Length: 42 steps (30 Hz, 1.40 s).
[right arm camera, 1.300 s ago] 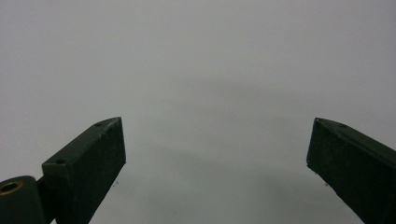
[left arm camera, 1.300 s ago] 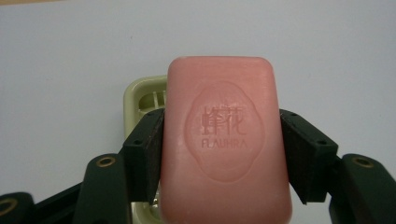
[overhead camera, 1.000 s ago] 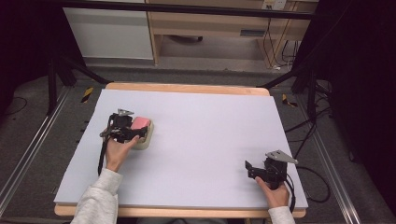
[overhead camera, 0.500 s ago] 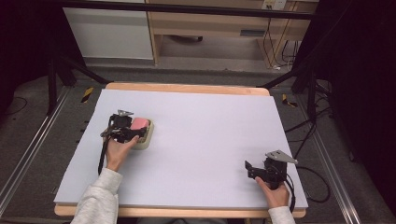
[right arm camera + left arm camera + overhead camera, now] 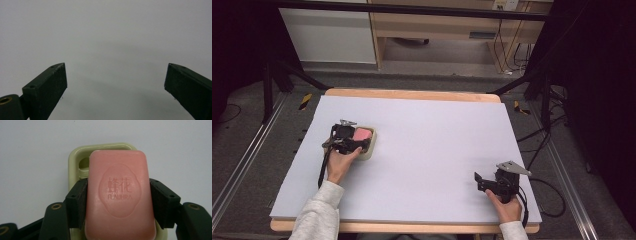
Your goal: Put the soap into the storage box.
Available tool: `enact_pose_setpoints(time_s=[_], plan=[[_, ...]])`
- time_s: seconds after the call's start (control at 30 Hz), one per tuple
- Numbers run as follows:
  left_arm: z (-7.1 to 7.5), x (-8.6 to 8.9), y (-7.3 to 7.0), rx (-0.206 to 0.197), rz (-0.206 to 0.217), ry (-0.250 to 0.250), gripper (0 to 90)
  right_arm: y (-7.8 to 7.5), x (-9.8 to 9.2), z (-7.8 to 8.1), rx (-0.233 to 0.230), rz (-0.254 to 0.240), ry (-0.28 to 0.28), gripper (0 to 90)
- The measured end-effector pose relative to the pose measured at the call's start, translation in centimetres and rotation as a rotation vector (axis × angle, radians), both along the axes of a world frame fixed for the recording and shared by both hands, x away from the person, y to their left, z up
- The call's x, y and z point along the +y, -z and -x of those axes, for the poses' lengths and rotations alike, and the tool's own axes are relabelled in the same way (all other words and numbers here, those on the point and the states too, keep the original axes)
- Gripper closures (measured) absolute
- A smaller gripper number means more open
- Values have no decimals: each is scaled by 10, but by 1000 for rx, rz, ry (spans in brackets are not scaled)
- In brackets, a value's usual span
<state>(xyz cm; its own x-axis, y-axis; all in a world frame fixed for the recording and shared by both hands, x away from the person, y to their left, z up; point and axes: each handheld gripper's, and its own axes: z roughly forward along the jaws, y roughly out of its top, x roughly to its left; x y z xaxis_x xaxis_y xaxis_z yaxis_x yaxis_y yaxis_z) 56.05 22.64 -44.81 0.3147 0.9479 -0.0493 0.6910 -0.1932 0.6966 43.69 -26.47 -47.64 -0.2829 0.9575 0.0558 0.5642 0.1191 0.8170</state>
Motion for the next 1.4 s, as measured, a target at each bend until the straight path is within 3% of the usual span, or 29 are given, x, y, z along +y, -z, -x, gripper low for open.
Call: enact_pose_setpoints(time_s=[0.83, 0.97, 1.4], plan=[[-1, -1, 5, 4, -1, -10, 368, 0, 0, 0, -2, 4, -4, 47], [3, 1, -3, -28, 20, -7, 345, 0, 0, 0, -6, 7, -5, 47], [20, 8, -20, -78, 41, 22, 269, -1, -2, 1, -8, 3, 3, 47]])
